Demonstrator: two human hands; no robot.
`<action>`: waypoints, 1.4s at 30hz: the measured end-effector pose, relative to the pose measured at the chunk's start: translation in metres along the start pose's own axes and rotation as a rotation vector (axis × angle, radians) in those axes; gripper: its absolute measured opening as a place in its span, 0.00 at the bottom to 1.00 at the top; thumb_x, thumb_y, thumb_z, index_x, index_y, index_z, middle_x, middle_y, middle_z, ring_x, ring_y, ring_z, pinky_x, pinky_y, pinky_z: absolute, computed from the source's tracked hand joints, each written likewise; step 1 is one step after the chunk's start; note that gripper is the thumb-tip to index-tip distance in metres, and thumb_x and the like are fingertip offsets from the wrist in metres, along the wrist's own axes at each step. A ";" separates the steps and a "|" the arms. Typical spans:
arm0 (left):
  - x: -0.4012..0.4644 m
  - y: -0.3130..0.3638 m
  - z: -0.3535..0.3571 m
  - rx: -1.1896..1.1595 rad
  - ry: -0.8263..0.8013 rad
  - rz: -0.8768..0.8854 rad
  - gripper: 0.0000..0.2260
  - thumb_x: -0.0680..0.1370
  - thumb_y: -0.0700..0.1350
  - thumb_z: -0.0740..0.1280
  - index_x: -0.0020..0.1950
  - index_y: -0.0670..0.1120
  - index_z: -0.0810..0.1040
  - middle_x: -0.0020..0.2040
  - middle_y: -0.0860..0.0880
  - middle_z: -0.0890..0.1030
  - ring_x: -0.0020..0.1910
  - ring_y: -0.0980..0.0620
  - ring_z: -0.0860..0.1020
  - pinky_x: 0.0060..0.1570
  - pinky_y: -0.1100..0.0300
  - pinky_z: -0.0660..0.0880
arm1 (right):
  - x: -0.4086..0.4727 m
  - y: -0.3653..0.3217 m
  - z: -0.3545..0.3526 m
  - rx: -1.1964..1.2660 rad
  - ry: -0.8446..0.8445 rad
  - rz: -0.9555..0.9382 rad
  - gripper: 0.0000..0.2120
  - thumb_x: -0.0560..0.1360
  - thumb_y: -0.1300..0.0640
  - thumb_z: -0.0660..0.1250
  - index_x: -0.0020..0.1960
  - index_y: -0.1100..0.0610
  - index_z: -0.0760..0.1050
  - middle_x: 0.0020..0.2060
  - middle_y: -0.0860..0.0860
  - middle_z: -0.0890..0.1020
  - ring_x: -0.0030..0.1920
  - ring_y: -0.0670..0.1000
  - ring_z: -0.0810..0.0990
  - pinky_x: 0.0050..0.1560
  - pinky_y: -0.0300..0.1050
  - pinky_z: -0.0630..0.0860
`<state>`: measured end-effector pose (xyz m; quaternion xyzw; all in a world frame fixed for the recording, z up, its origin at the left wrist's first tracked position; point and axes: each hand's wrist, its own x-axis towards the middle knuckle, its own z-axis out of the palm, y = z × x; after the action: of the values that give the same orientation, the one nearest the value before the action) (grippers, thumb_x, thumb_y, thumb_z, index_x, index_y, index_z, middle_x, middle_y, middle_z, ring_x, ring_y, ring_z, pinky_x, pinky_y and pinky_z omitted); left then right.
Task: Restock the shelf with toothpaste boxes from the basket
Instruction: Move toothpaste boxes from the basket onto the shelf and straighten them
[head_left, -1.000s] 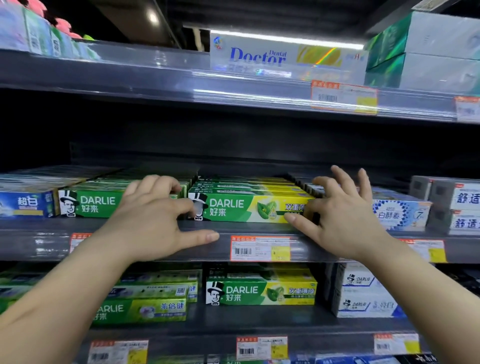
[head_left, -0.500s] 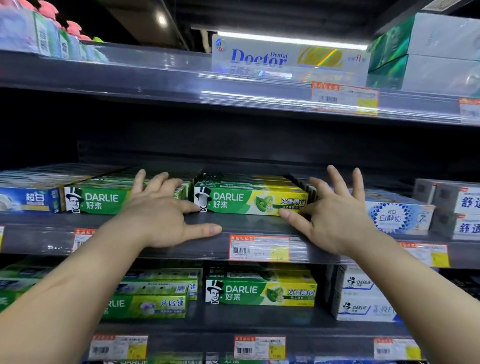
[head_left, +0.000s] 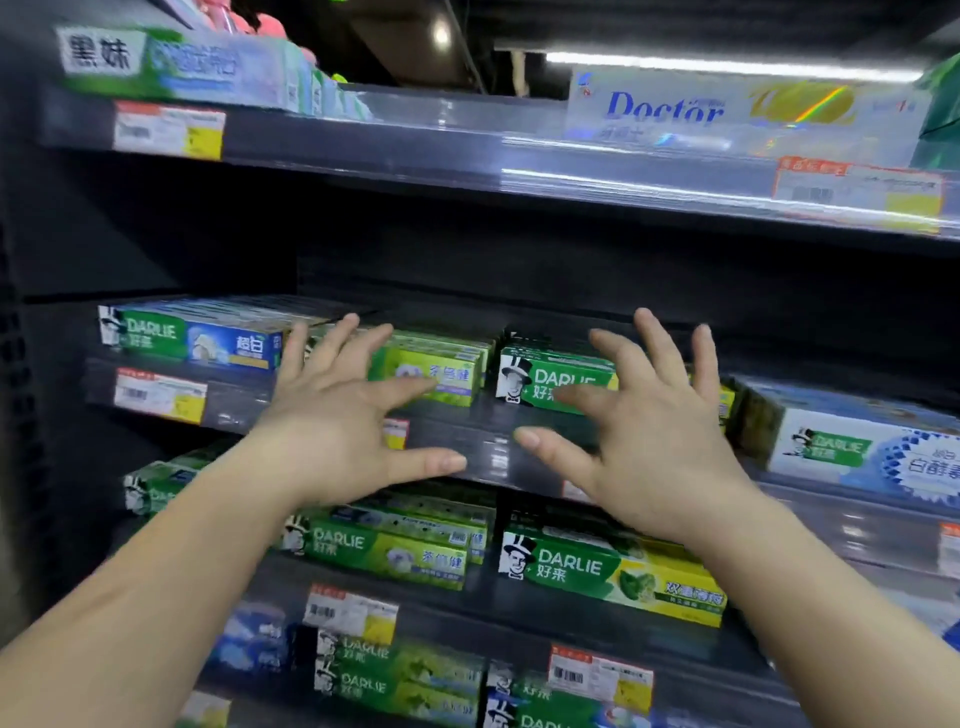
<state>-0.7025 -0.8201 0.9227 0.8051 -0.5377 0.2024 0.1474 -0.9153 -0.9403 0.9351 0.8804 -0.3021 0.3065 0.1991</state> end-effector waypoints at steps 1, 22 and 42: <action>-0.026 -0.028 -0.007 0.006 -0.003 -0.048 0.46 0.53 0.83 0.40 0.69 0.71 0.58 0.77 0.55 0.44 0.75 0.52 0.35 0.71 0.45 0.31 | 0.005 -0.033 0.003 0.046 -0.014 -0.078 0.44 0.64 0.21 0.36 0.60 0.40 0.77 0.73 0.51 0.64 0.77 0.57 0.45 0.71 0.58 0.29; -0.483 -0.552 -0.075 0.003 -0.438 -0.679 0.37 0.67 0.61 0.71 0.73 0.59 0.61 0.71 0.57 0.66 0.69 0.55 0.64 0.68 0.57 0.64 | -0.026 -0.730 0.099 0.701 -0.639 -0.912 0.29 0.70 0.40 0.69 0.69 0.45 0.68 0.64 0.46 0.70 0.67 0.51 0.65 0.64 0.47 0.68; -0.589 -0.919 0.183 -0.225 -0.641 -0.944 0.34 0.71 0.55 0.71 0.74 0.56 0.61 0.70 0.49 0.66 0.68 0.49 0.65 0.67 0.58 0.62 | -0.064 -1.130 0.400 0.697 -1.111 -0.822 0.31 0.70 0.37 0.66 0.70 0.45 0.67 0.65 0.49 0.71 0.66 0.53 0.68 0.63 0.50 0.71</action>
<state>-0.0218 -0.0804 0.4592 0.9582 -0.1562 -0.1974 0.1360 -0.0489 -0.2944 0.4123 0.9583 0.1072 -0.2014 -0.1724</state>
